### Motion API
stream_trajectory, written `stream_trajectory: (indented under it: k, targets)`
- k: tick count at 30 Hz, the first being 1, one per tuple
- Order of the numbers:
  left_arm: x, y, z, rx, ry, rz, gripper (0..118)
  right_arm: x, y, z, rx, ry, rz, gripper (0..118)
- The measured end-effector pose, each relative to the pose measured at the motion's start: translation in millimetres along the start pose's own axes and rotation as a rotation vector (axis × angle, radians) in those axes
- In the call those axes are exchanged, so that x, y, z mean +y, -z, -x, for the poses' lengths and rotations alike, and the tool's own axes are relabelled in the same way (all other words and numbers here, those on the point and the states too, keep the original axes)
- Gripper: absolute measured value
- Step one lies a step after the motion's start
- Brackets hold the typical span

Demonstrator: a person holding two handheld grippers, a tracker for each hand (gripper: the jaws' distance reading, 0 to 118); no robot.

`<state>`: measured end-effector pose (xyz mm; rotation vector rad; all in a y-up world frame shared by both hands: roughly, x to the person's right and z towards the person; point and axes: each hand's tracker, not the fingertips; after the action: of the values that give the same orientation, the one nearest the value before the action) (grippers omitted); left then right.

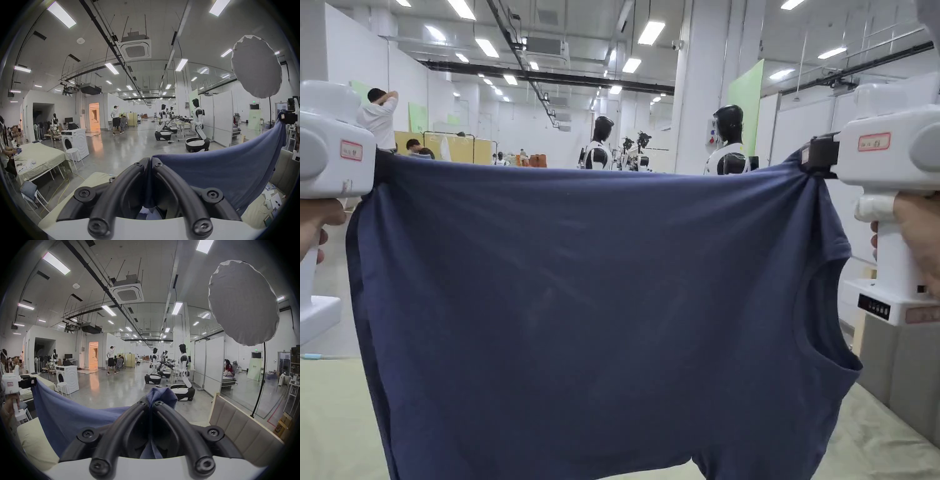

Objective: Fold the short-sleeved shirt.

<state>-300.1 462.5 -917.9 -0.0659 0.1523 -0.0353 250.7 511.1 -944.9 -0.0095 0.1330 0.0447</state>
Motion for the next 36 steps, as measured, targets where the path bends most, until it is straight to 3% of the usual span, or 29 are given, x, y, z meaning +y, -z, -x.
stream_trajectory:
  k: [4, 7, 15, 25, 31, 36]
  targets:
    - [-52, 36, -3, 0.004, 0.002, 0.066, 5, -54, 36, 1, -0.016, 0.039, 0.088, 3]
    - [-99, 53, -6, 0.019, -0.009, 0.077, 5, -94, 50, 7, -0.036, -0.019, 0.110, 3]
    - [-139, 33, -7, 0.015, -0.012, 0.121, 5, -124, 34, 10, 0.020, -0.025, 0.130, 3]
    - [-215, -131, -7, -0.059, 0.075, 0.266, 5, -206, -133, 4, 0.106, -0.021, 0.211, 3]
    - [-326, -237, -8, -0.120, 0.087, 0.428, 5, -328, -238, 8, 0.124, 0.005, 0.393, 3]
    - [-430, -301, -4, -0.155, 0.169, 0.640, 5, -450, -297, 16, 0.123, -0.045, 0.611, 3]
